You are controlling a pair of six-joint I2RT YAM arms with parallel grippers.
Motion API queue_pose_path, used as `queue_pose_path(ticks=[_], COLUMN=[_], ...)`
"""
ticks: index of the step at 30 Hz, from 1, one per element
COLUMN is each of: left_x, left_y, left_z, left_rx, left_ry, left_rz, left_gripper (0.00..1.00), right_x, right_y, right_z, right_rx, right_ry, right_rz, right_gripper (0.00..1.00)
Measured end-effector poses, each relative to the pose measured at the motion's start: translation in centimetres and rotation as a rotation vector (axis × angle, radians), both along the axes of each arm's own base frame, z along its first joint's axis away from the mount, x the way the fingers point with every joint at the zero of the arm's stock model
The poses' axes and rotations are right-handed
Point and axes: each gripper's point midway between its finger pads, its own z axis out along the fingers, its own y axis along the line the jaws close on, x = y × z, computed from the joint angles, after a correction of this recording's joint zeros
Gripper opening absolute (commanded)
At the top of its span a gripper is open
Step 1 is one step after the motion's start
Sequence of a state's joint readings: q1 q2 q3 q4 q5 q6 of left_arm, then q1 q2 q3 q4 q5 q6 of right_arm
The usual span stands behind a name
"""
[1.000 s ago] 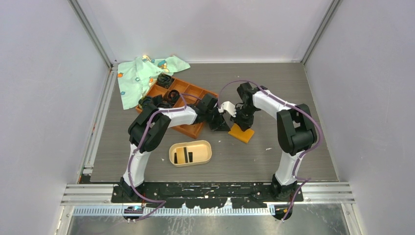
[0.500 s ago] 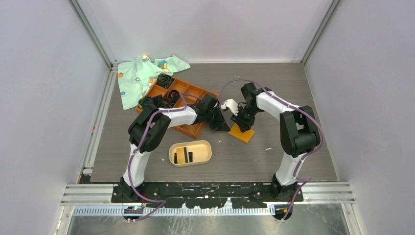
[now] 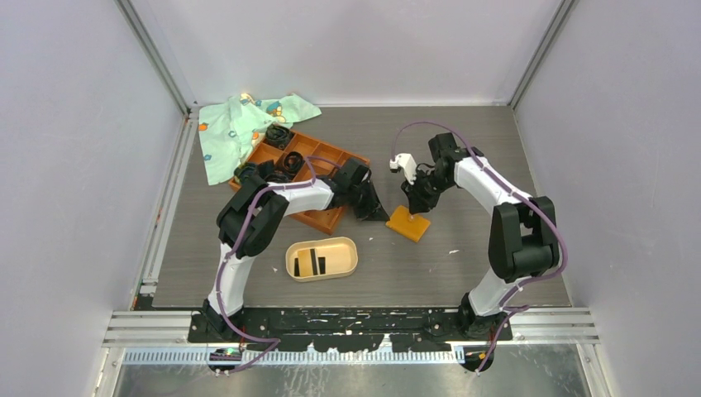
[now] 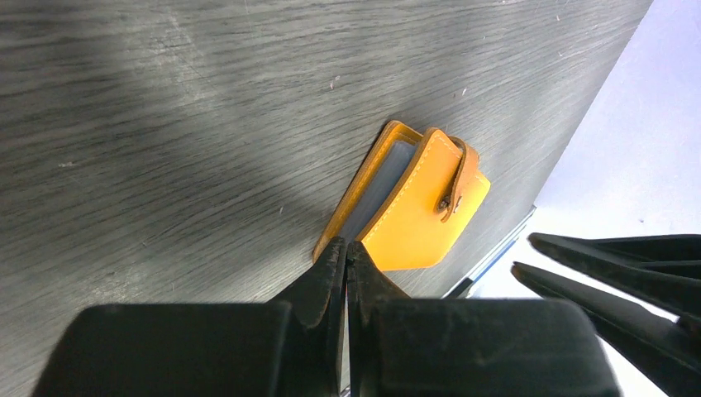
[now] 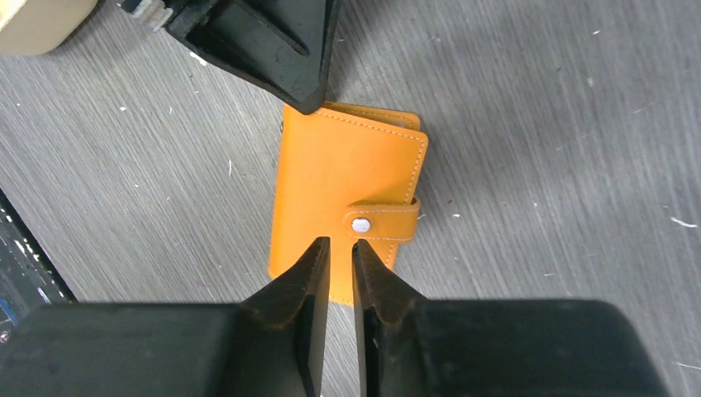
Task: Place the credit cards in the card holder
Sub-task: Close the card holder at the center of the board.
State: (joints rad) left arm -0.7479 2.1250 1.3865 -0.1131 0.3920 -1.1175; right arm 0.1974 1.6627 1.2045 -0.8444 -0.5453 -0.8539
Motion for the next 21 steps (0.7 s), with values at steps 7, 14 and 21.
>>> queue_pose_path(ticks=[7,14,21], left_x=[-0.1,-0.1,-0.1], left_y=[-0.1,-0.1,-0.1], left_z=[0.0,0.0,0.0], left_rx=[0.002,0.002,0.002], left_ry=[-0.003,-0.003,-0.003], left_rz=[-0.002,-0.002,-0.002], left_gripper=[0.03,0.03,0.04], right_x=[-0.3,0.2,0.3], right_y=[-0.2,-0.2,0.6], right_z=[-2.0,-3.4,-4.5], right_rx=[-0.043,-0.085,-0.136], right_ry=[0.025,0.024,0.015], right_rz=[-0.011,-0.012,0.013], right_gripper=[0.13,0.12,0.10])
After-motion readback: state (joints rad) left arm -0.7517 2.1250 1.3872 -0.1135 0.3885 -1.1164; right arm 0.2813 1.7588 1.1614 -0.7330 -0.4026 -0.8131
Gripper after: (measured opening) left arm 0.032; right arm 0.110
